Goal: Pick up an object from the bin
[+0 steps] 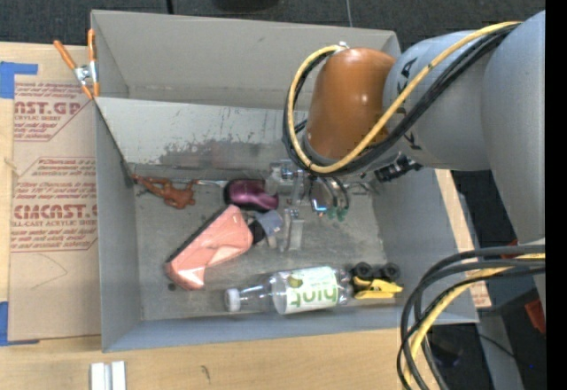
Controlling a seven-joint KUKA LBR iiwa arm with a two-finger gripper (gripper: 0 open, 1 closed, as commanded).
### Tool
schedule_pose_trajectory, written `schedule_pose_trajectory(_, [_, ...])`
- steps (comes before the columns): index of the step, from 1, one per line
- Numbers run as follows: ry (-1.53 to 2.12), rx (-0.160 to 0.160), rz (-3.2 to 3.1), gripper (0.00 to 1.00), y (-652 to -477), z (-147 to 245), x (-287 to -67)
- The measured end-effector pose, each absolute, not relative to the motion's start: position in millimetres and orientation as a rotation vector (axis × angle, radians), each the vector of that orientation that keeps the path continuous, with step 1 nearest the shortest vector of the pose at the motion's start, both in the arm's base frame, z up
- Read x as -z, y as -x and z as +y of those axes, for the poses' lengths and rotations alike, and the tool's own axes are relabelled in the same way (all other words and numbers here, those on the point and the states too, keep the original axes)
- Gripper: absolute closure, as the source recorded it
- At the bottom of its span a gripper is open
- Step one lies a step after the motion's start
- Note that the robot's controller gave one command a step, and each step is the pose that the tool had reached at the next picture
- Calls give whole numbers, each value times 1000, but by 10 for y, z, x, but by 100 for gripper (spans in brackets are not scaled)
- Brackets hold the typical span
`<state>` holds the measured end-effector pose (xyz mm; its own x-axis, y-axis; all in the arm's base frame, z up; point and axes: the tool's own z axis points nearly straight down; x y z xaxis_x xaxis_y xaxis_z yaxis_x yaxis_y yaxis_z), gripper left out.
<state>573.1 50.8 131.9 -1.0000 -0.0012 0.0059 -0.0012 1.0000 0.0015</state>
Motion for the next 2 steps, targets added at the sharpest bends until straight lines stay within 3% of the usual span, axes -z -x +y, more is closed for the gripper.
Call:
schedule_pose_trajectory(1, [-1,3,-3143,0,-5750,507,-1363])
schedule_pose_trajectory(2, [-244,-1,-3142,0,-5711,603,-1118])
